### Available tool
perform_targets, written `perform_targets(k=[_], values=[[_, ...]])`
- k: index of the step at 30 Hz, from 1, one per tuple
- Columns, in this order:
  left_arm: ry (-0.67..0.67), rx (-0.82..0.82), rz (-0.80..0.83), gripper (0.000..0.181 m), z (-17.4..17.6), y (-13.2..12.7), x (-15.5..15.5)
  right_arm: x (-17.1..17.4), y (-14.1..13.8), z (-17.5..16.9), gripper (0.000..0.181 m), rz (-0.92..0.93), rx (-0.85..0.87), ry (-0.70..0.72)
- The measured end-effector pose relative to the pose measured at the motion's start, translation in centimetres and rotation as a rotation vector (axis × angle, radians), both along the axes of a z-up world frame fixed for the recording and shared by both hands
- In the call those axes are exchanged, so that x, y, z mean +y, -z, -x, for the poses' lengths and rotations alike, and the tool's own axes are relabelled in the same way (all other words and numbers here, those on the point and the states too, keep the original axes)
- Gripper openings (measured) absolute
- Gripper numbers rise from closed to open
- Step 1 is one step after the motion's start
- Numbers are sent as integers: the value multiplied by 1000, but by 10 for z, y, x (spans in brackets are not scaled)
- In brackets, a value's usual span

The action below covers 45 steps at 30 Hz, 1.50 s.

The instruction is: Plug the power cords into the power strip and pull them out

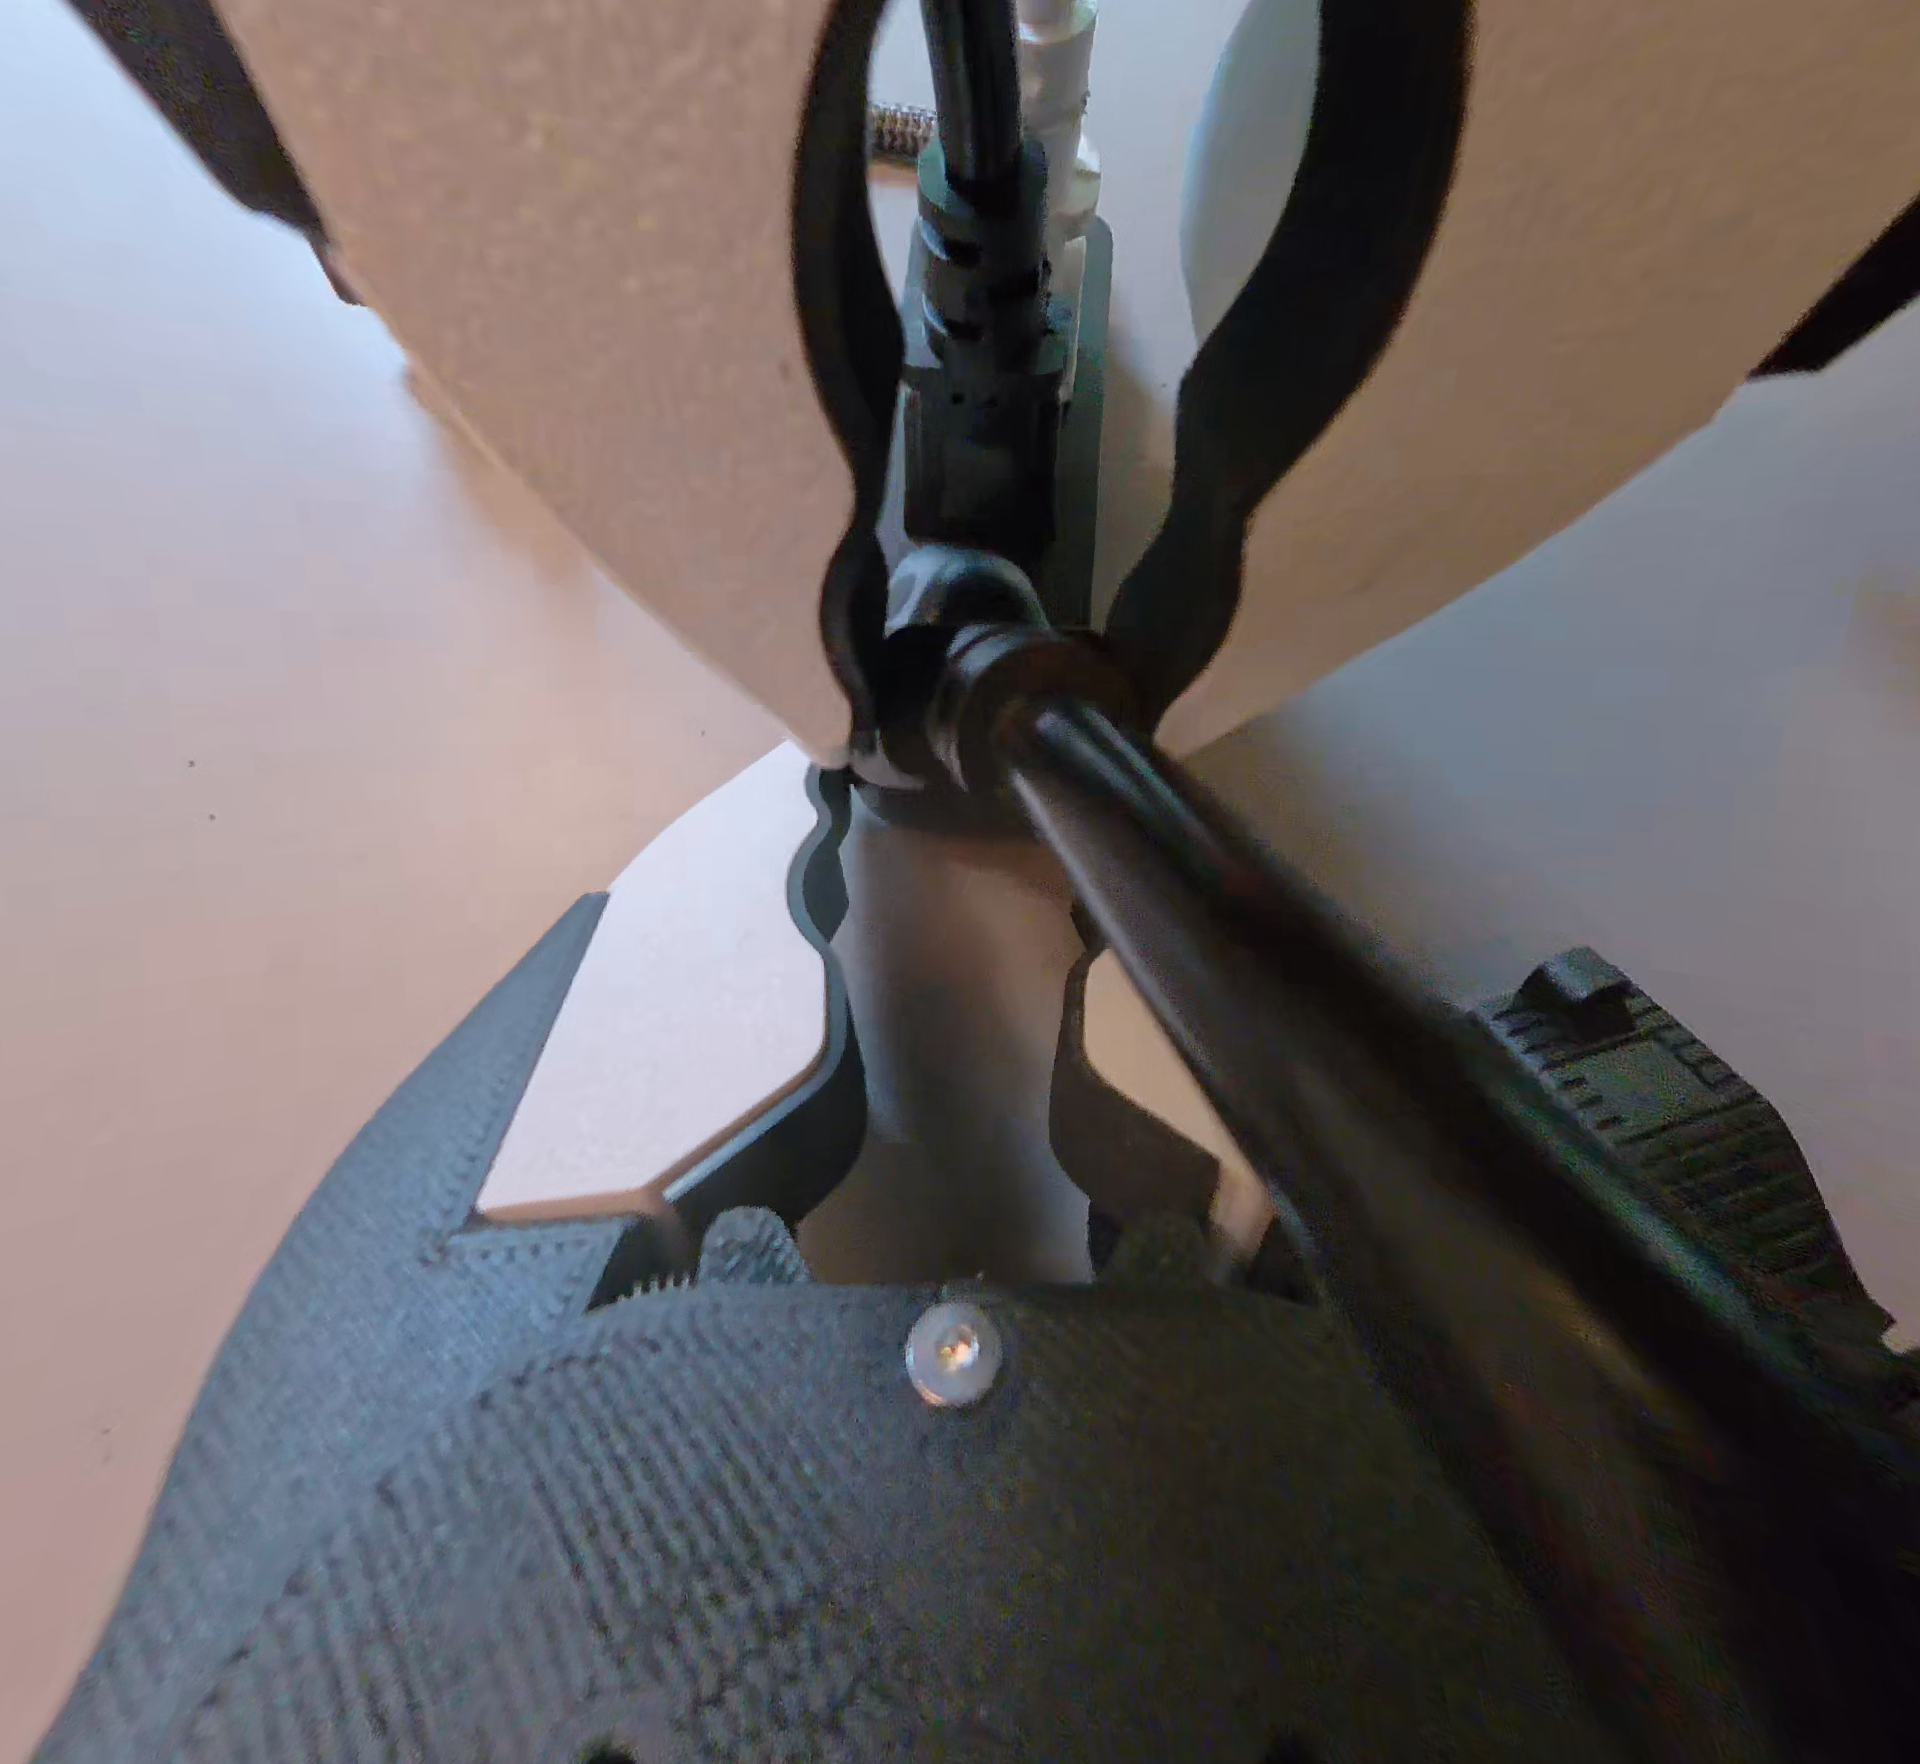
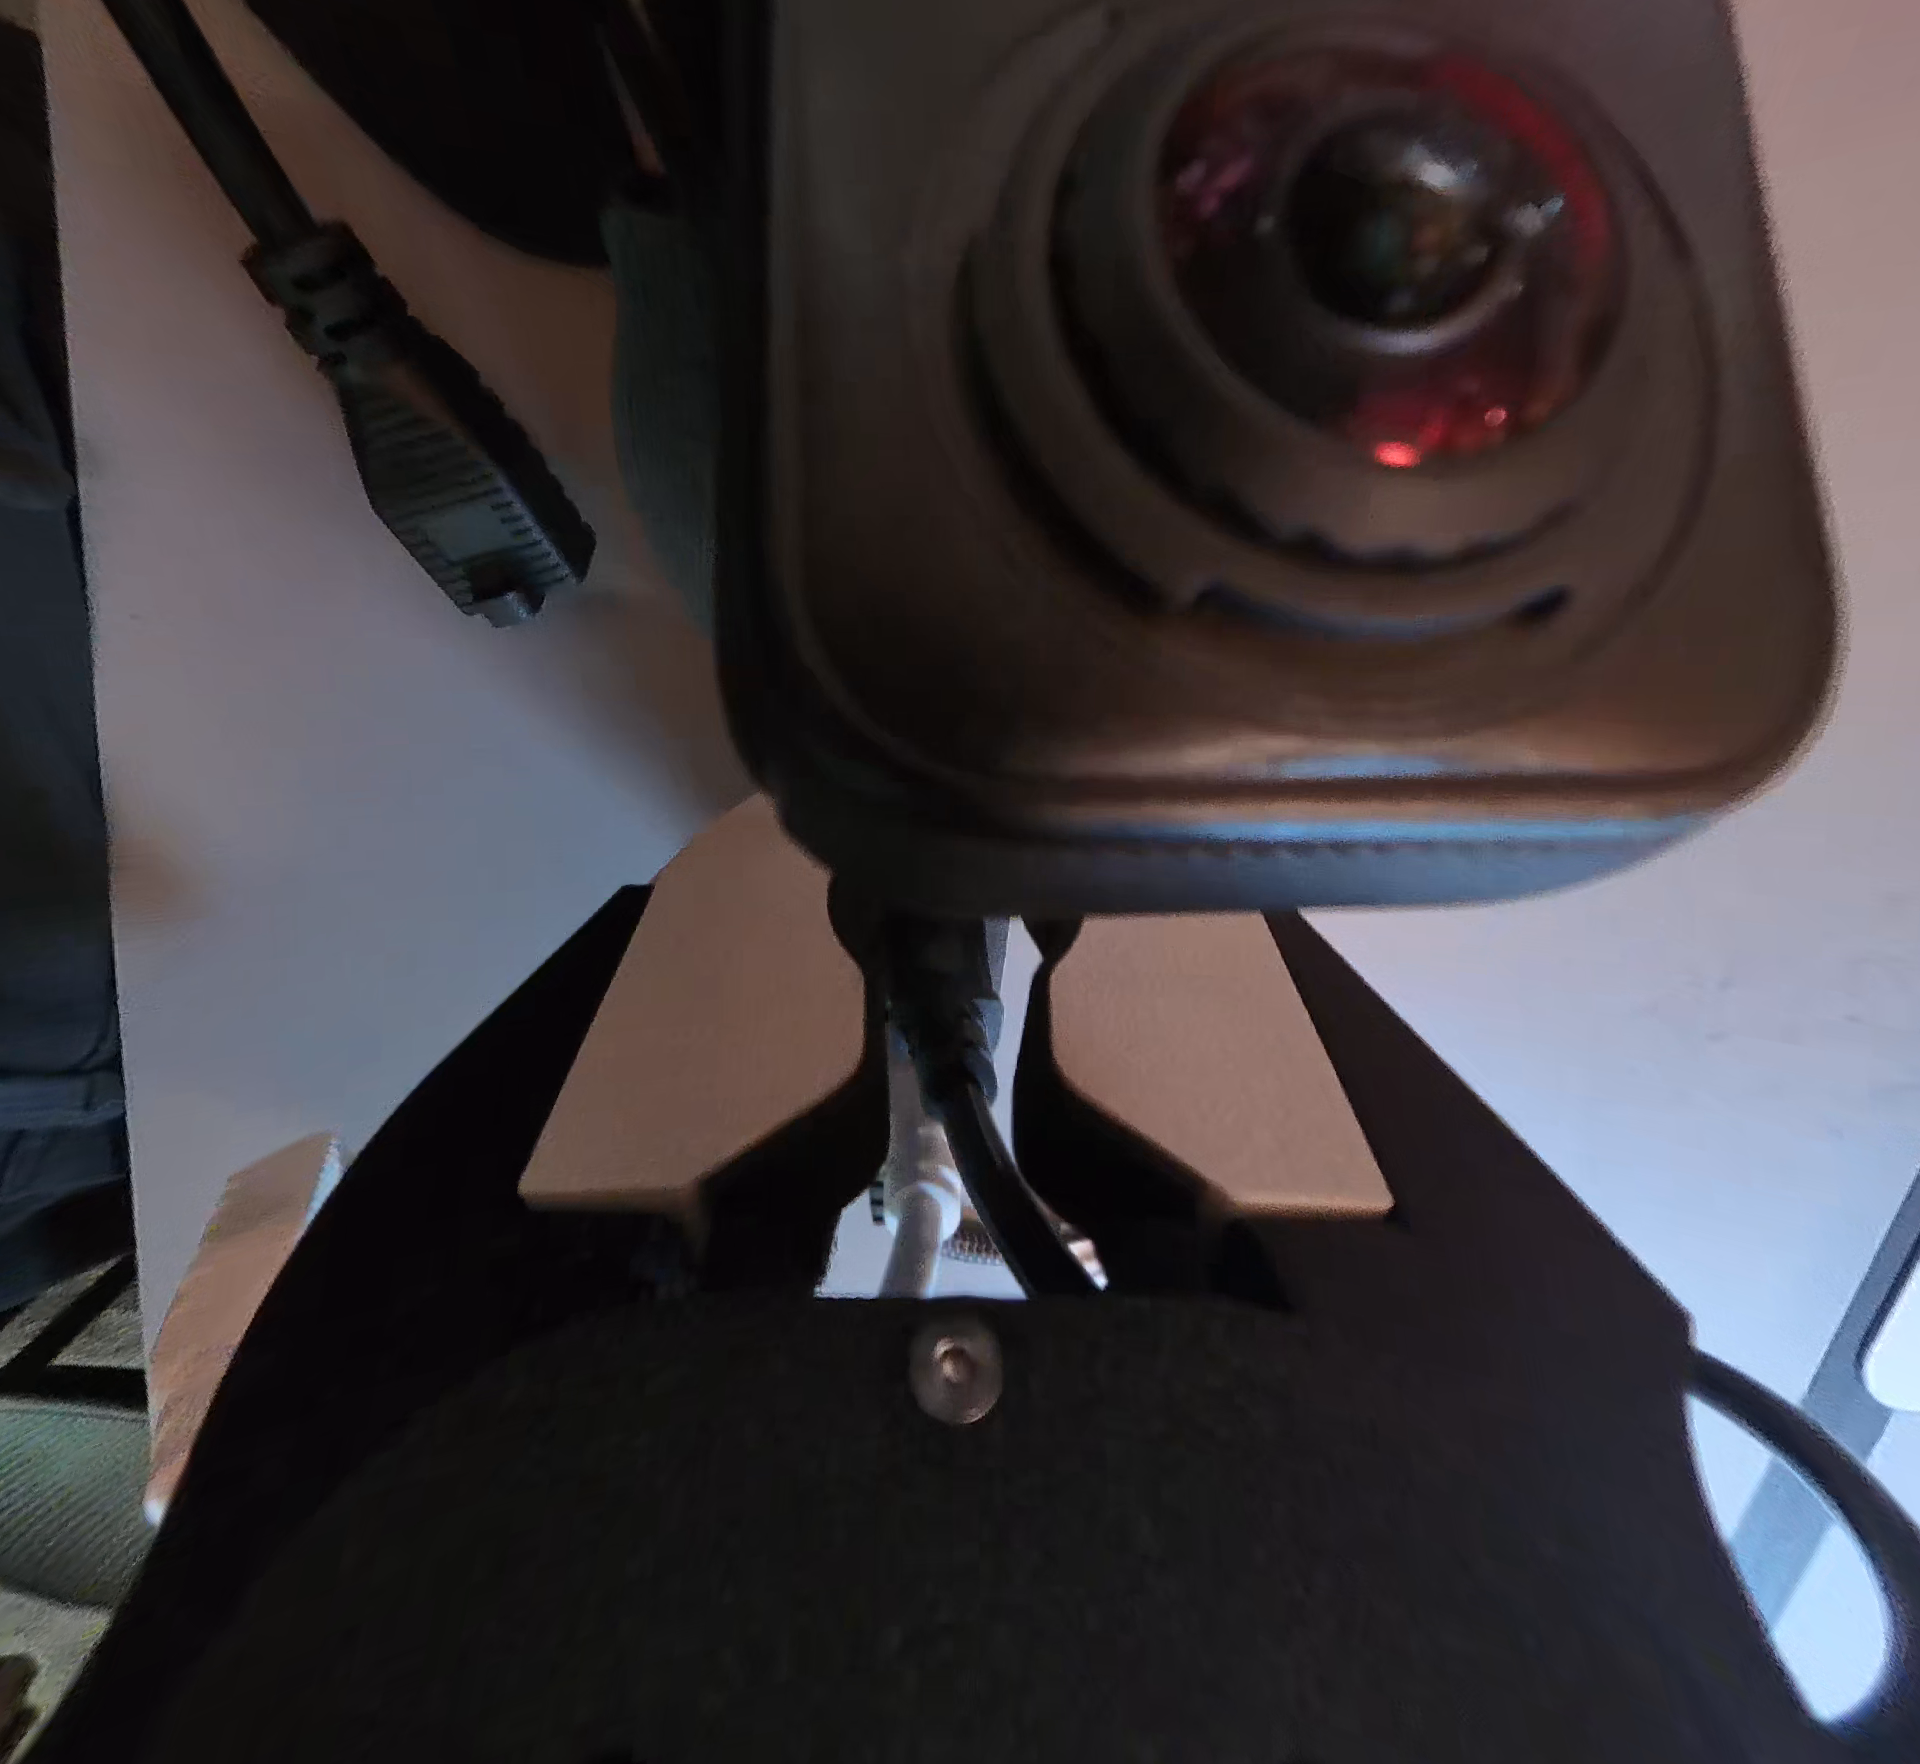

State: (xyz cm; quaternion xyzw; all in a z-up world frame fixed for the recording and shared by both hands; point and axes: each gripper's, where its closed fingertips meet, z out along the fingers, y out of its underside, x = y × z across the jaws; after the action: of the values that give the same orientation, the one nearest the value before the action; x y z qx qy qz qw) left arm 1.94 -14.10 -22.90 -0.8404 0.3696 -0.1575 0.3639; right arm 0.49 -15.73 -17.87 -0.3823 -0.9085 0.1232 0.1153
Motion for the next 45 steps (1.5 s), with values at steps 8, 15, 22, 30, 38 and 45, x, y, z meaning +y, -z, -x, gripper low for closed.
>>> perform_targets(k=[8, 15, 22, 30, 38, 45], values=[[-1, -3, -2, 41, 0, 1, 1, 1, 1, -4, 24, 26, 33, -28], [-14, -77, -37, 42, 6, -10, 3, -1, -7, 5, 24, 96, 120, -17], [100, -360, -391, 21, 20, -90, -22, 2, -11, 9, 24, 102, 162, -32], [70, -264, -392, 11, 11, -101, -8, 10, -3, 6, 24, 11, 88, -20], [122, -201, -261, 9, 2, -104, 5, 21, -9, -3, 31, -92, 22, -17], [111, -209, -252, 8, 8, -109, 9, 0, -114, 1, 52, 272, 422, 37]])
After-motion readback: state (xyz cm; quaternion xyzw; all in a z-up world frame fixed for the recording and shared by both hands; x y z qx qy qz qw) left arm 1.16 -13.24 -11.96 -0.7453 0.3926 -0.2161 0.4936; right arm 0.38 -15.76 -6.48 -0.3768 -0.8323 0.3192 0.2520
